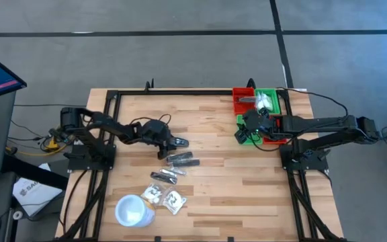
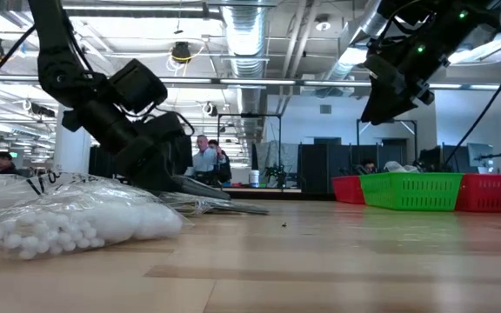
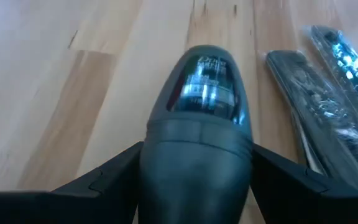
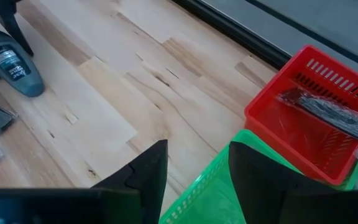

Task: Pick & Place Travel size toiletries
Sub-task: Put the gray deodorant into the bottom red bin

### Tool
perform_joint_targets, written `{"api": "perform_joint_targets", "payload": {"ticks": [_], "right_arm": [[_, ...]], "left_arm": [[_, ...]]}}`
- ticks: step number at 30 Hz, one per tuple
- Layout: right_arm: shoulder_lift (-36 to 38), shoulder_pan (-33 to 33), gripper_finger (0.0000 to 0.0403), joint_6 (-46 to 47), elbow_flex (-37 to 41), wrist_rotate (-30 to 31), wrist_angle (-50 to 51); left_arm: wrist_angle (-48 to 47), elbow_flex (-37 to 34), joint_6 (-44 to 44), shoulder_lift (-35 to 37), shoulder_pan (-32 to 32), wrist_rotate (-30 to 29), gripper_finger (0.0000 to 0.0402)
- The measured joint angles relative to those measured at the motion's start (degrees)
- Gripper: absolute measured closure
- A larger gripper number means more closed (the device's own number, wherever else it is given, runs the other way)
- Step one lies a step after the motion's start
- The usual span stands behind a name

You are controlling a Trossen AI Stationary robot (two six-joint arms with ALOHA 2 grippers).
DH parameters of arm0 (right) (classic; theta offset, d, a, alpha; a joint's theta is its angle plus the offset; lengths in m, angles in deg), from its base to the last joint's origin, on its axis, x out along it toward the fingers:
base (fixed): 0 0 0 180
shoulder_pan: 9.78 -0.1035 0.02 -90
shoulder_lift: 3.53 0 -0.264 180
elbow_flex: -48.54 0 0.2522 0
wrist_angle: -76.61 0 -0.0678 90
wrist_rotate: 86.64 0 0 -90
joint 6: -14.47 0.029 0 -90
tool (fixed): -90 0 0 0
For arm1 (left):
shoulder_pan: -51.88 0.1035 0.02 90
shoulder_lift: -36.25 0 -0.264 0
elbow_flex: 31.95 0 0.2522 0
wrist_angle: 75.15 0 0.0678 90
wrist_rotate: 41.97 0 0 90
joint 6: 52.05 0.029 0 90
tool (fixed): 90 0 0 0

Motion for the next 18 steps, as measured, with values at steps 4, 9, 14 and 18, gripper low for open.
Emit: {"api": "perform_joint_targets", "payload": {"ticks": [4, 9, 14, 18], "right_arm": [[0.0, 0.0, 0.0244, 0.0, 0.0, 0.0, -0.7], [0.0, 0.0, 0.0244, 0.0, 0.0, 0.0, -1.2], [0.0, 0.0, 0.0244, 0.0, 0.0, 0.0, -1.2], [0.0, 0.0, 0.0244, 0.0, 0.0, 0.0, -1.2]], "left_arm": [[1.0, 0.1, 0.0, -1.2, 0.0, 0.1, 0.0141], [1.1, 0.2, 0.2, -1.1, 0.0, 0.4, 0.0149], [1.3, 0.1, 0.3, -1.1, 0.1, 1.0, 0.0183], [1.4, 0.1, 0.4, -1.1, 0.0, 1.6, 0.0202]]}}
